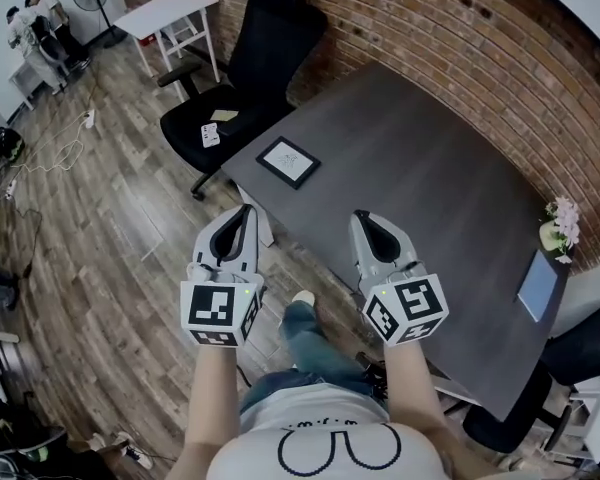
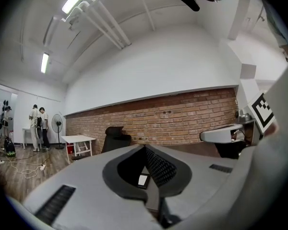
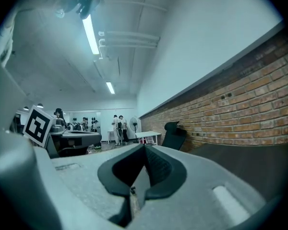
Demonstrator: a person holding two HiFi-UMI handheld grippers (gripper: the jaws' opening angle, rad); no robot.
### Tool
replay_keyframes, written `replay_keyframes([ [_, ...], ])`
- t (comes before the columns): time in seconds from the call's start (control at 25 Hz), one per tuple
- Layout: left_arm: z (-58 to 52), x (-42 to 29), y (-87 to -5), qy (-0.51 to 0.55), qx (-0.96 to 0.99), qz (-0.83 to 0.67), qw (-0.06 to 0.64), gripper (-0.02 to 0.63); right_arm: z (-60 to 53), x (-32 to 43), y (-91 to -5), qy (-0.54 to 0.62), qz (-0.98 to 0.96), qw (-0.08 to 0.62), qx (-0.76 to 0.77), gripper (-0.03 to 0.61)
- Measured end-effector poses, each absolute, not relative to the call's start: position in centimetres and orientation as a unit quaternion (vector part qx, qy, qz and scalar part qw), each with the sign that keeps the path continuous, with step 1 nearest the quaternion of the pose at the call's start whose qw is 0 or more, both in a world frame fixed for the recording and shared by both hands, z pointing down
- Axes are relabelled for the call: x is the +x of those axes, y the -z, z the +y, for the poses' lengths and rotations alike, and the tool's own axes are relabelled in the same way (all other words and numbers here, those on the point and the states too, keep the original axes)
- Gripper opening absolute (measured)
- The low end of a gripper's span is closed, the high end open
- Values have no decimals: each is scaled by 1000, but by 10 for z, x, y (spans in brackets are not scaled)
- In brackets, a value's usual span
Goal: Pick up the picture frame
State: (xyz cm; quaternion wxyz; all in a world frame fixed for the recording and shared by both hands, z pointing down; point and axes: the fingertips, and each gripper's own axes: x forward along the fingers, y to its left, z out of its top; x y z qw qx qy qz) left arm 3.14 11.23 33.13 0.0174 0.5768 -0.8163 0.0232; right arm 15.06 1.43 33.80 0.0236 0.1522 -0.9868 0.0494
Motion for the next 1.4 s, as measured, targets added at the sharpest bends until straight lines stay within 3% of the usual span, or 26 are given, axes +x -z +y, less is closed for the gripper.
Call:
replay_keyframes([
  [0.56, -34, -102, -357, -81, 624, -776, 38, -2, -117, 35, -375, -105, -971, 33, 213, -5],
  [1.4, -153, -192, -424, -107, 691, -701, 143, 3, -196, -2, -403, -124, -923, 65, 358, -5],
])
